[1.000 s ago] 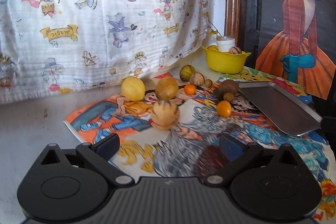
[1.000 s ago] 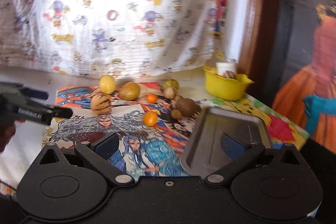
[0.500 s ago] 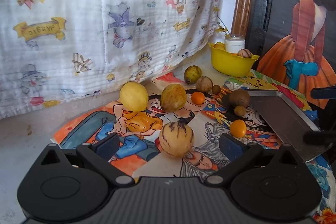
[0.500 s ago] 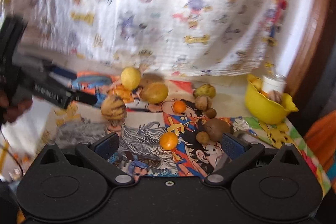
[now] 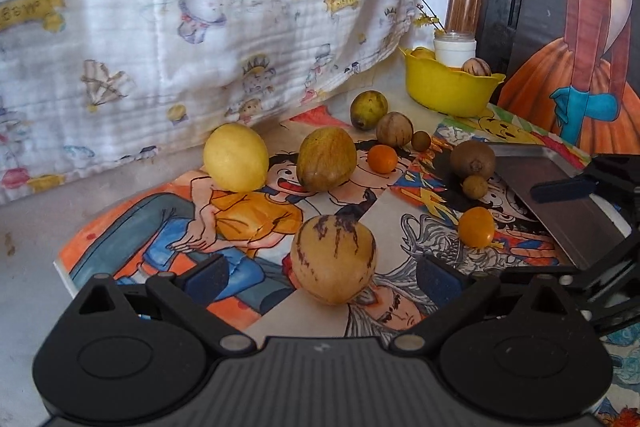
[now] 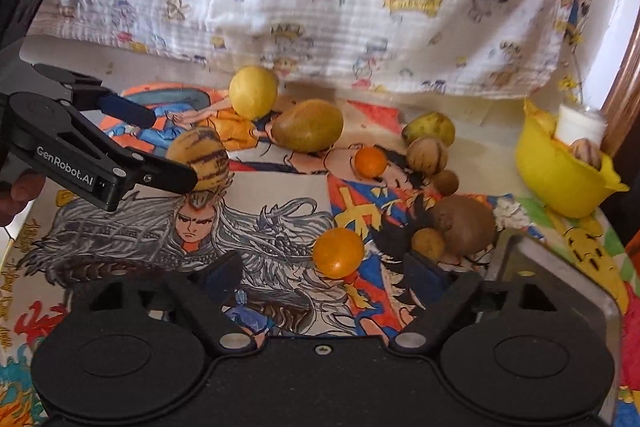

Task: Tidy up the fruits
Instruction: 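Grasp the purple-striped pepino with the left tool while the right tool grasps a small orange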

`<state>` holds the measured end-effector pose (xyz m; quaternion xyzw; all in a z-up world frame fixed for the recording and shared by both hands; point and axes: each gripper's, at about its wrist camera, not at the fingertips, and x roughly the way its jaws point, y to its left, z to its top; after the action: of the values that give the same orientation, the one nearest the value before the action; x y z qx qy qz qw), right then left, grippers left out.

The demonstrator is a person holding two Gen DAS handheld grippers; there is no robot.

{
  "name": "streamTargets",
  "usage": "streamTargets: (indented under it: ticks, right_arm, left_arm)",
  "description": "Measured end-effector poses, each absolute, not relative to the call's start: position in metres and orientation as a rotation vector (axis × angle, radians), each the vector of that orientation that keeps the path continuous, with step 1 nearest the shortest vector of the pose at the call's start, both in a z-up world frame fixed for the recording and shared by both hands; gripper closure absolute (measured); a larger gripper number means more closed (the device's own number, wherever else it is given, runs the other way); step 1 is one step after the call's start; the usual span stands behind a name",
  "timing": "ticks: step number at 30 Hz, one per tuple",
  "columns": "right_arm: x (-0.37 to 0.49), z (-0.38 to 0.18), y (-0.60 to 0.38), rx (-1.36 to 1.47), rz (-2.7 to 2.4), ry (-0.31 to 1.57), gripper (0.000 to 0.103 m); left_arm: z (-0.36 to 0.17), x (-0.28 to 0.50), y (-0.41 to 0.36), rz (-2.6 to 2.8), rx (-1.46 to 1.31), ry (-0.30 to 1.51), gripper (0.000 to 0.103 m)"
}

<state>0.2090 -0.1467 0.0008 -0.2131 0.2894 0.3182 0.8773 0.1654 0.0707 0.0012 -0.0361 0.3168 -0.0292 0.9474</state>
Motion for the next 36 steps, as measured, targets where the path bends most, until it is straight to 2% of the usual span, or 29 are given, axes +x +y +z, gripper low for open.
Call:
streamTargets:
  ticks: [8, 13, 24, 26, 36]
  right_arm:
    - [0.229, -0.015, -0.14, -0.405, 0.668, 0.638, 0.034]
    - [0.235, -0.021, -0.139, -0.391, 0.666, 0.65, 0.049]
    - [0.24, -0.022, -0.138, -0.359, 0.66, 0.637, 0.068]
    - [0.241, -0.022, -0.138, -0.351, 0.659, 0.636, 0.068]
    - [0.233, -0.02, -0.147, -0.294, 0.67, 0.628, 0.068]
  left_arm:
    - [-0.004, 0.178, 0.061, -0.079, -0.066, 0.664, 0.013]
    - [-0.008, 0.184, 0.058, -0.085, -0.067, 0.675, 0.022]
    - [-0.012, 0.192, 0.059, -0.068, -0.069, 0.702, 0.042]
    - [-0.012, 0.193, 0.059, -0.063, -0.067, 0.703, 0.045]
    - [-0.008, 0.188, 0.052, -0.069, -0.049, 0.715, 0.047]
